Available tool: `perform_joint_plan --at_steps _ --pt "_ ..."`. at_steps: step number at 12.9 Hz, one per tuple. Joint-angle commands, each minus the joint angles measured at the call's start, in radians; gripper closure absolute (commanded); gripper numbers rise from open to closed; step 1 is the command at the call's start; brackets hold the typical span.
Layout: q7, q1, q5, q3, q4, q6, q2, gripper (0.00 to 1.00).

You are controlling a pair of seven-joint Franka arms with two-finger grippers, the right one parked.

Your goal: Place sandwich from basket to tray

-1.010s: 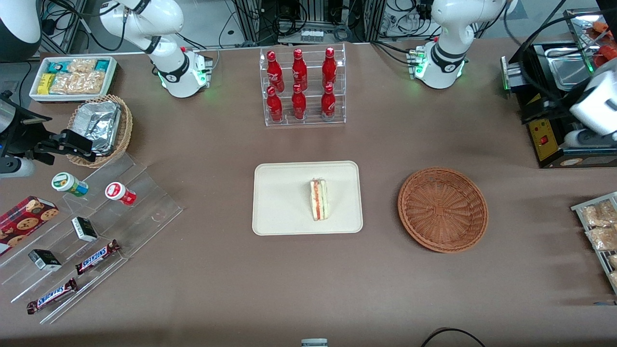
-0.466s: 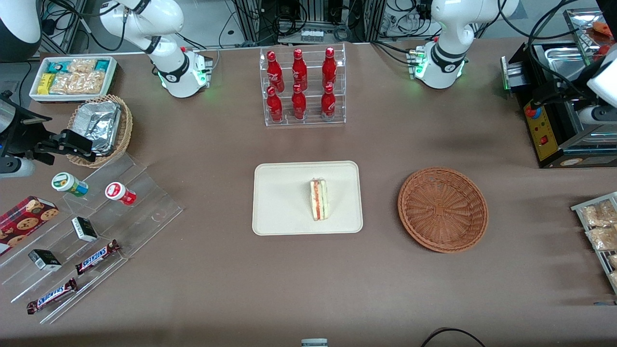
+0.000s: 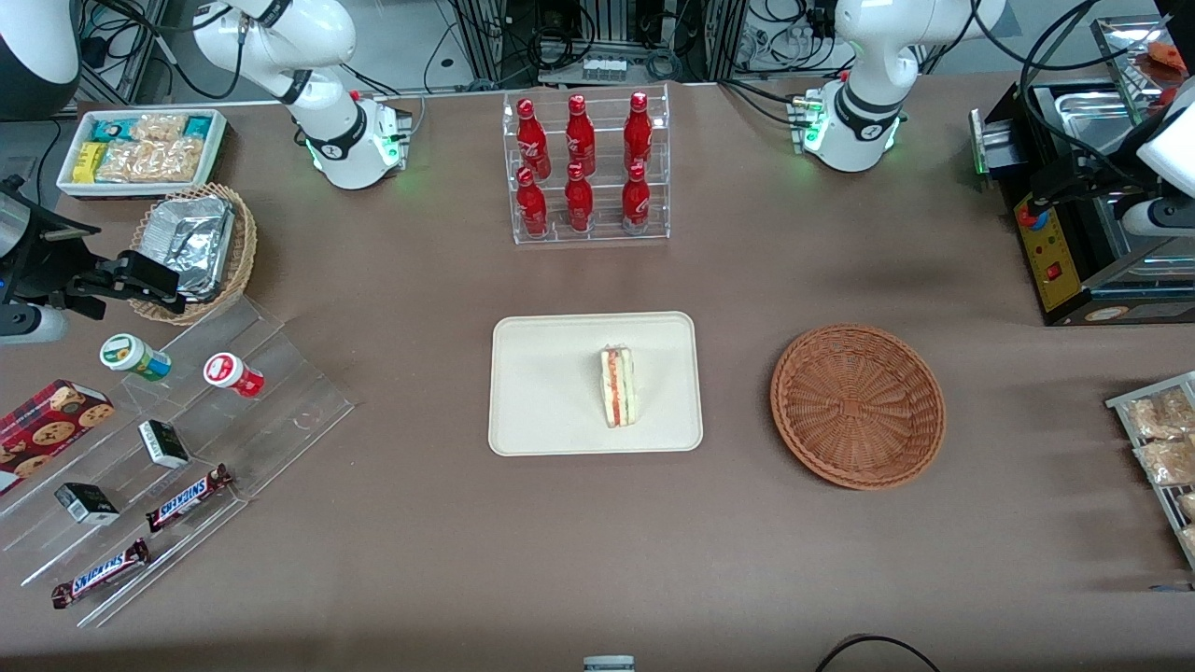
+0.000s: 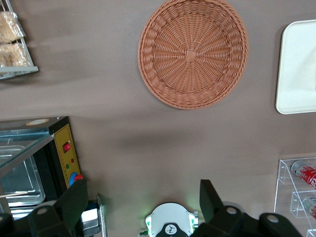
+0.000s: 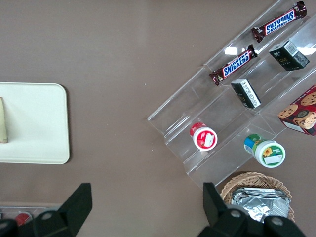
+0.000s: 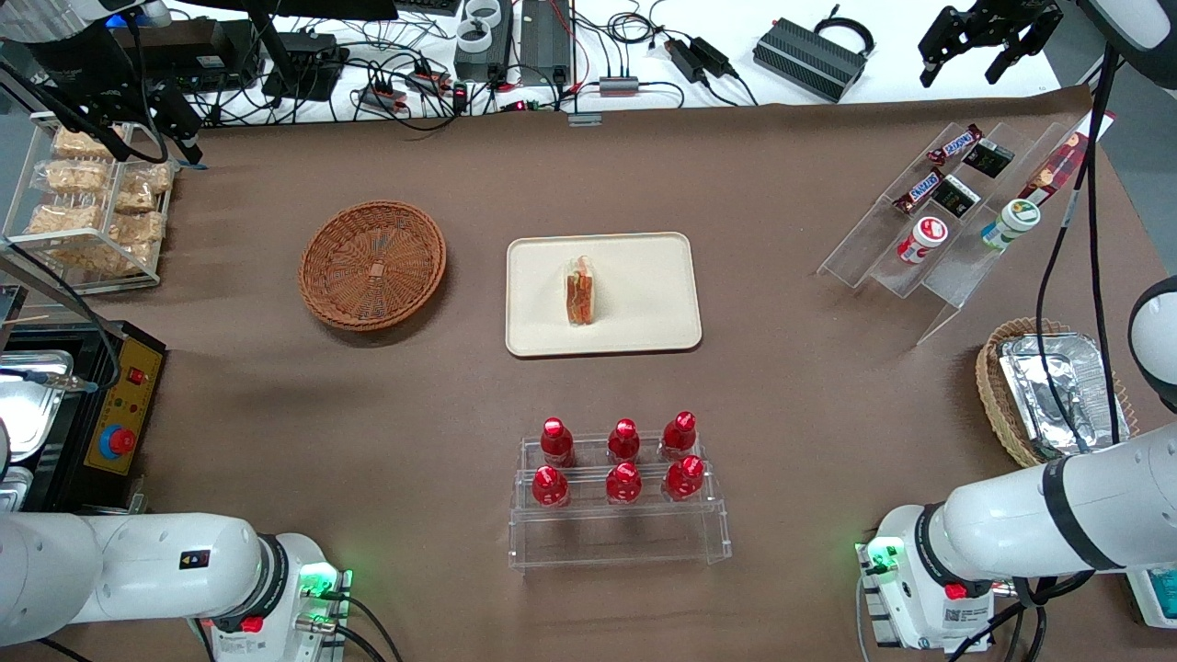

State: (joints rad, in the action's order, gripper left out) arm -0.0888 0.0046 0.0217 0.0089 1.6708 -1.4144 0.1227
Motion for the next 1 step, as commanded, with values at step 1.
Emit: perform_joint_plan --at_steps 1 --pt "0.038 -0.005 0.010 -0.015 -0.037 0.005 -0.025 0.00"
